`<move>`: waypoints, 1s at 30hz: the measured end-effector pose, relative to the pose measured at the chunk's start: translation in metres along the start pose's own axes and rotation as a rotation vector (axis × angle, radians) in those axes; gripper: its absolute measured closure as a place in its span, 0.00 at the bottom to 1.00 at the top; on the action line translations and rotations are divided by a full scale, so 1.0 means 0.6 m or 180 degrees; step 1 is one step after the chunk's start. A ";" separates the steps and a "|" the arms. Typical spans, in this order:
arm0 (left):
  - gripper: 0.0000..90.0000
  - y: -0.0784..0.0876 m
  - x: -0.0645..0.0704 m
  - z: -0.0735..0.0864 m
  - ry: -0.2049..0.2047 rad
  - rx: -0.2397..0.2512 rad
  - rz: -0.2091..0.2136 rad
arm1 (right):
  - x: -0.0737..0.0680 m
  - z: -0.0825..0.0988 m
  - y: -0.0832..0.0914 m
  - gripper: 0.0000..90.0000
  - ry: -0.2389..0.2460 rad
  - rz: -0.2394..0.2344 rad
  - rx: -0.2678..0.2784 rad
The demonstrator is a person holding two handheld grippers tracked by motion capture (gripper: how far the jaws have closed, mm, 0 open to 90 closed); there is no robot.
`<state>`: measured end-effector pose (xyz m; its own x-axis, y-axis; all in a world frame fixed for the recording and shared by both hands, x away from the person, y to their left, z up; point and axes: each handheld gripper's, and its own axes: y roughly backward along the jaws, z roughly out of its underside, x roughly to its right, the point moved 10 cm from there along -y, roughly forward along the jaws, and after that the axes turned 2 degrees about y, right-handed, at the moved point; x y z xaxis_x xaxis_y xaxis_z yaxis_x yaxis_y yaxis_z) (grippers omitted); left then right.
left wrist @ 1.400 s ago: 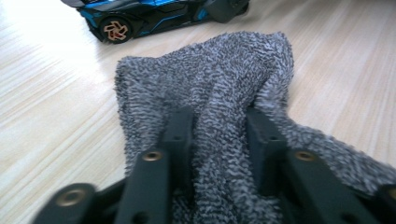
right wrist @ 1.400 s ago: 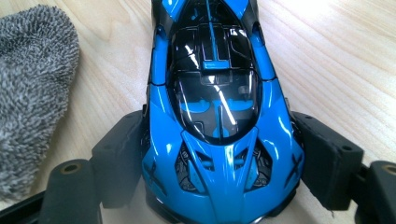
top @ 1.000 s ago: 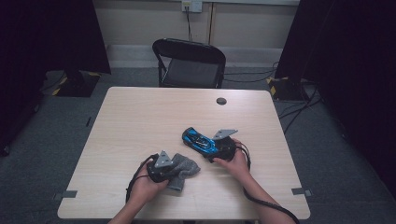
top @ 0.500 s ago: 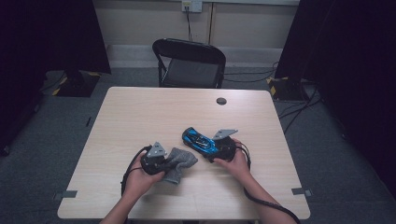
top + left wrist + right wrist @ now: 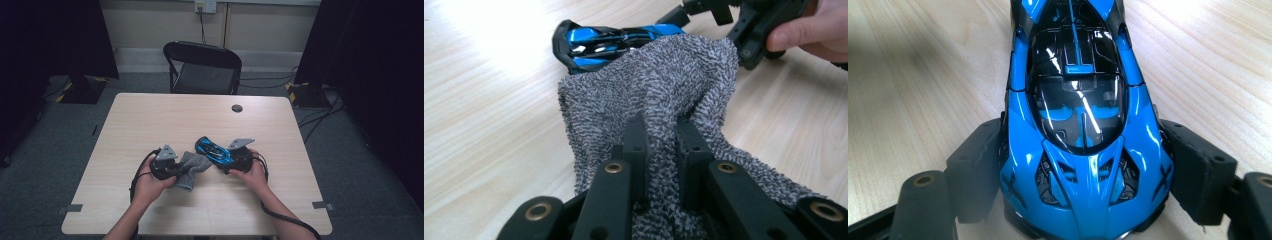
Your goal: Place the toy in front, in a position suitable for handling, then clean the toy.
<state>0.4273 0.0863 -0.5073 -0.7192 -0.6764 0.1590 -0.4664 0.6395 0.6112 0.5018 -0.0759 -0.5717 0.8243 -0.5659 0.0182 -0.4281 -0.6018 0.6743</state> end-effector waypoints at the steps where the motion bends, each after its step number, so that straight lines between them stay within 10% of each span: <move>1: 0.88 0.000 0.000 -0.003 0.0006 -0.0009 0.0022 | 0.000 0.000 0.000 0.27 0.0003 0.0000 0.0002; 30: 0.88 -0.086 0.003 -0.086 -0.0146 -0.0067 0.0089 | 0.000 0.000 0.000 0.27 0.0000 0.0000 0.0002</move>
<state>0.4765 0.0332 -0.4987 -0.7549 -0.6406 0.1407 -0.4351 0.6497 0.6233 0.5018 -0.0760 -0.5717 0.8243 -0.5658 0.0183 -0.4282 -0.6021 0.6739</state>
